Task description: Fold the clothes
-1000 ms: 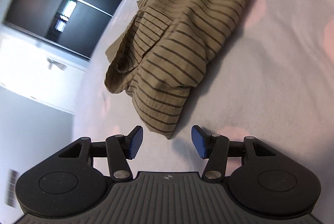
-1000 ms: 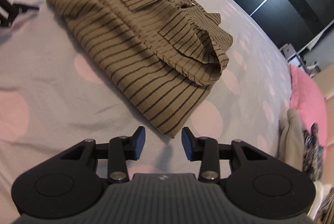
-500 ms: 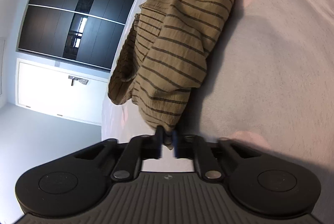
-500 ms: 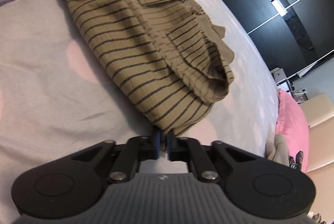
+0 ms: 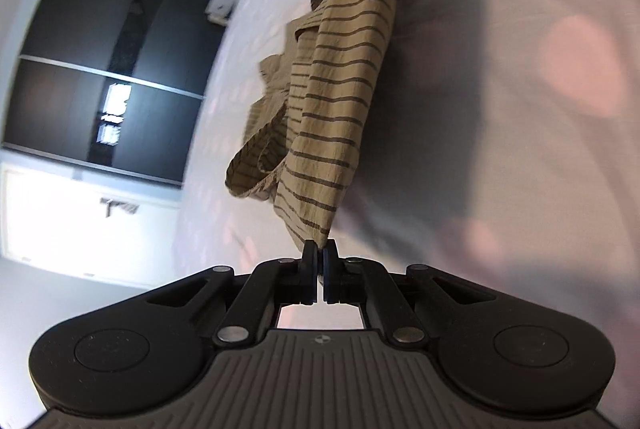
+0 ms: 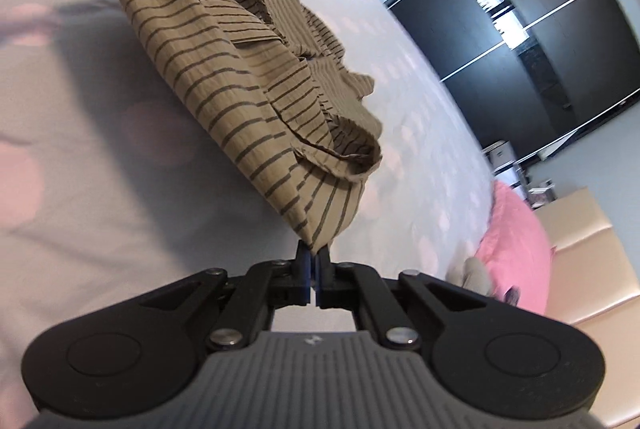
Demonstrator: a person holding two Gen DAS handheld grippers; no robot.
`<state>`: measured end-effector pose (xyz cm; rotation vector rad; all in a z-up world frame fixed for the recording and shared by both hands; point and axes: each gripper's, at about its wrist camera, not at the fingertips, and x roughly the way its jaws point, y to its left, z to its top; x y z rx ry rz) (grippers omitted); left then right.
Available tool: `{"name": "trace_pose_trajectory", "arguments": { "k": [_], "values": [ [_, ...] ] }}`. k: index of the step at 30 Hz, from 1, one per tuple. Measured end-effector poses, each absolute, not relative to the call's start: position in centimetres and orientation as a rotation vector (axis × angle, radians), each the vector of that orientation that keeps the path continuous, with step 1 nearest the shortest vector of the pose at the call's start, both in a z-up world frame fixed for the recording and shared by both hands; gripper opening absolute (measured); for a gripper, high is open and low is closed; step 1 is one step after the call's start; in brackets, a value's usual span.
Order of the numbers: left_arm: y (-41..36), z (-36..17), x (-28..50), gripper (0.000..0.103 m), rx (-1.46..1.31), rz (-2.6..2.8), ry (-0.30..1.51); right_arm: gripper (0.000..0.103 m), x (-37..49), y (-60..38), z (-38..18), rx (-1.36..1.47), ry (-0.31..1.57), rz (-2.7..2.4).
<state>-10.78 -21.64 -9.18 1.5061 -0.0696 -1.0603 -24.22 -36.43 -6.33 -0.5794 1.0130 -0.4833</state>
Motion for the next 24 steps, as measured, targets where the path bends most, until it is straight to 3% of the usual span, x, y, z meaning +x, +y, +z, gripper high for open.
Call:
{"name": "trace_pose_trajectory", "arguments": {
  "k": [11,16,24],
  "values": [
    [-15.5,-8.0,-15.1,0.0,1.621,-1.251,0.065,0.001,-31.2,-29.9,-5.4,-0.499,1.177,-0.257],
    [-16.1,-10.9,-15.7,0.001,1.672,-1.237,0.055,0.002,-30.9,-29.4,-7.2,-0.51,1.217,-0.226],
    [-19.3,-12.7,-14.3,0.008,1.638,-1.187,0.244,0.007,-29.1,-31.4,-8.5,-0.468,1.235,-0.218]
  ]
}}
